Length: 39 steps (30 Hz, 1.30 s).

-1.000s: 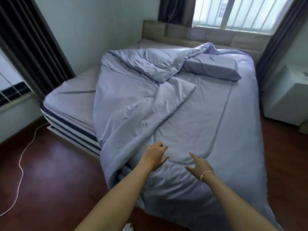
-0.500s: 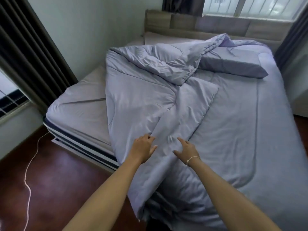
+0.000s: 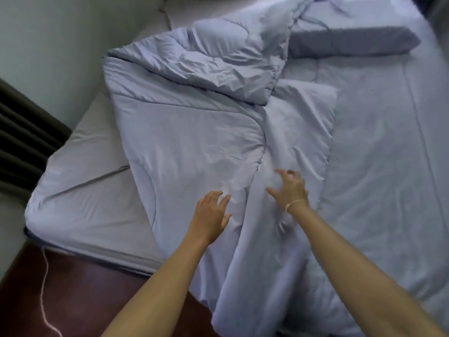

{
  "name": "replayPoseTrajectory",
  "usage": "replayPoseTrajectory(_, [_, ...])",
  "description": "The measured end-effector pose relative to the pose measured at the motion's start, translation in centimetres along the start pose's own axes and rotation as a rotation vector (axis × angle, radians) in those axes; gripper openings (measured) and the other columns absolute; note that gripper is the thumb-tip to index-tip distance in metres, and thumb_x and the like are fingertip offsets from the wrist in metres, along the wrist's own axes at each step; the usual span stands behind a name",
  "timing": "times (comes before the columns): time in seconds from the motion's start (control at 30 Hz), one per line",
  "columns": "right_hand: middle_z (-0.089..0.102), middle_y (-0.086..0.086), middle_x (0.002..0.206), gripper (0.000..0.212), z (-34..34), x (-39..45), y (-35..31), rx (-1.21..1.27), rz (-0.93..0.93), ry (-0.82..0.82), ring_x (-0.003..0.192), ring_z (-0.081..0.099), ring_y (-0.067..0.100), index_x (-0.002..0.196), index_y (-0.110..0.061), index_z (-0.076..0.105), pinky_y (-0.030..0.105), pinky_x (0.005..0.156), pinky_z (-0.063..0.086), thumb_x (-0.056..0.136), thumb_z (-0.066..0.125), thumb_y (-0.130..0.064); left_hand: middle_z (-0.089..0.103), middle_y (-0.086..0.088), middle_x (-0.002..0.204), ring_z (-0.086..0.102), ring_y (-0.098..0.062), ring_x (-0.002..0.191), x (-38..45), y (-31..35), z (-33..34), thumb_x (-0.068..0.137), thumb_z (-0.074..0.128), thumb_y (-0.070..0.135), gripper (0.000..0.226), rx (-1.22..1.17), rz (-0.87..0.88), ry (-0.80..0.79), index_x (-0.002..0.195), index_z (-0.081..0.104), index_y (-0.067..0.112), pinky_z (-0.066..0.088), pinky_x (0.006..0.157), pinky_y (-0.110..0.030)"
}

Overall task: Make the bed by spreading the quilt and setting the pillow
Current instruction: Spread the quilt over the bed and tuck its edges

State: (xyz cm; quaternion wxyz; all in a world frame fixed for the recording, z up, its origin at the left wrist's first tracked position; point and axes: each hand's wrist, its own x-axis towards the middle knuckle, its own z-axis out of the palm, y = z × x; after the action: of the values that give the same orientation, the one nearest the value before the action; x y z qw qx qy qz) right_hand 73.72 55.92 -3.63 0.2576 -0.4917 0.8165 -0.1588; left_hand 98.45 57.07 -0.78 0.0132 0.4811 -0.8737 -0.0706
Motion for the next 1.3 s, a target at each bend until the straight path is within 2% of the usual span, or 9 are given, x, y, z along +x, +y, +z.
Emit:
replayPoseTrajectory(0.17, [-0.023, -0.003, 0.157, 0.1, 3.0, 7.3, -1.1, 0.004, 0.26, -0.197, 0.145, -0.012, 0.036, 0.142, -0.055, -0.003, 0.071, 0.104, 0.008, 0.066, 0.06, -0.075, 0.057, -0.016, 0.125, 0.058, -0.035, 0.113, 3.5, -5.8, 3.9, 0.08, 0.069, 0.035, 0.052, 0.045, 0.044, -0.021, 0.125, 0.053, 0.014, 0.052, 0.082, -0.047])
replayPoseTrajectory(0.33, [-0.007, -0.003, 0.16, 0.059, 9.6, 6.9, -0.5, -0.214, 0.177, -0.1, 0.145, -0.007, 0.035, 0.14, -0.046, 0.02, 0.07, 0.108, 0.005, 0.088, 0.046, -0.057, 0.053, -0.018, 0.133, 0.055, -0.038, 0.118, 7.1, -10.2, 6.6, 0.086, 0.037, 0.05, 0.058, 0.091, 0.076, 0.046, 0.132, 0.041, 0.015, 0.049, 0.088, -0.053])
replayPoseTrajectory(0.47, [0.005, -0.008, 0.159, 0.054, 10.2, 7.2, 0.4, -0.246, 0.136, -0.028, 0.146, -0.001, 0.029, 0.141, -0.042, 0.021, 0.066, 0.109, 0.008, 0.092, 0.036, -0.057, 0.041, -0.016, 0.146, 0.042, -0.037, 0.131, 13.4, -12.8, 7.2, 0.088, 0.023, 0.065, 0.076, 0.076, 0.086, 0.06, 0.143, 0.031, 0.013, 0.039, 0.098, -0.058])
replayPoseTrajectory(0.63, [0.045, 0.005, 0.135, 0.041, 10.5, 6.7, 1.3, -0.134, 0.002, 0.076, 0.126, 0.042, 0.032, 0.125, -0.022, 0.049, 0.053, 0.1, 0.037, 0.088, 0.056, -0.035, 0.009, -0.008, 0.16, 0.011, -0.03, 0.146, 20.8, -15.5, 9.3, 0.086, 0.039, 0.065, 0.079, 0.106, 0.073, -0.099, 0.151, 0.013, 0.027, 0.01, 0.111, -0.061])
replayPoseTrajectory(0.8, [0.053, 0.017, 0.109, 0.019, 11.2, 4.6, -0.3, 0.007, -0.005, 0.088, 0.1, 0.055, 0.037, 0.102, -0.006, 0.059, 0.037, 0.083, 0.039, 0.085, 0.064, -0.013, 0.058, -0.013, 0.131, 0.054, -0.033, 0.121, 20.4, -17.0, 12.3, 0.094, 0.047, 0.035, 0.035, -0.016, 0.169, 0.097, 0.123, 0.059, 0.019, 0.041, 0.1, -0.05])
replayPoseTrajectory(0.9, [0.057, 0.014, 0.103, 0.016, 11.5, 2.3, -3.2, 0.085, 0.107, 0.076, 0.096, 0.056, 0.034, 0.096, -0.007, 0.059, 0.032, 0.076, 0.036, 0.084, 0.067, -0.015, 0.065, -0.009, 0.085, 0.063, -0.032, 0.08, 18.3, -18.6, 10.7, 0.092, 0.054, 0.023, 0.013, -0.153, 0.185, 0.26, 0.088, 0.062, 0.014, 0.043, 0.075, -0.036])
replayPoseTrajectory(1.0, [0.062, 0.01, 0.1, 0.014, 11.9, -0.2, -7.4, 0.196, 0.259, 0.034, 0.092, 0.059, 0.027, 0.09, -0.014, 0.057, 0.026, 0.074, 0.036, 0.083, 0.068, -0.02, 0.057, -0.007, 0.07, 0.058, -0.03, 0.066, 13.3, -22.4, 8.4, 0.093, 0.044, 0.027, 0.023, -0.11, 0.171, 0.24, 0.078, 0.058, 0.015, 0.04, 0.061, -0.037])
replayPoseTrajectory(1.17, [0.06, 0.005, 0.082, 0.009, 15.8, -4.0, -16.8, 0.279, 0.294, -0.015, 0.077, 0.052, 0.017, 0.086, -0.012, 0.059, 0.014, 0.065, 0.032, 0.082, 0.067, -0.014, 0.063, -0.01, 0.07, 0.06, -0.033, 0.065, 1.5, -30.3, 7.2, 0.095, 0.038, 0.034, 0.034, -0.1, 0.047, 0.069, 0.081, 0.061, 0.014, 0.045, 0.058, -0.04])
replayPoseTrajectory(1.3, [0.067, 0.002, 0.093, 0.027, 18.6, -6.9, -23.0, 0.503, 0.336, -0.092, 0.085, 0.06, 0.014, 0.095, -0.017, 0.064, 0.02, 0.08, 0.046, 0.073, 0.068, -0.002, 0.06, -0.015, 0.063, 0.057, -0.038, 0.058, -5.7, -35.4, 4.9, 0.095, 0.038, 0.036, 0.038, -0.143, -0.079, 0.019, 0.07, 0.053, 0.011, 0.044, 0.052, -0.04])
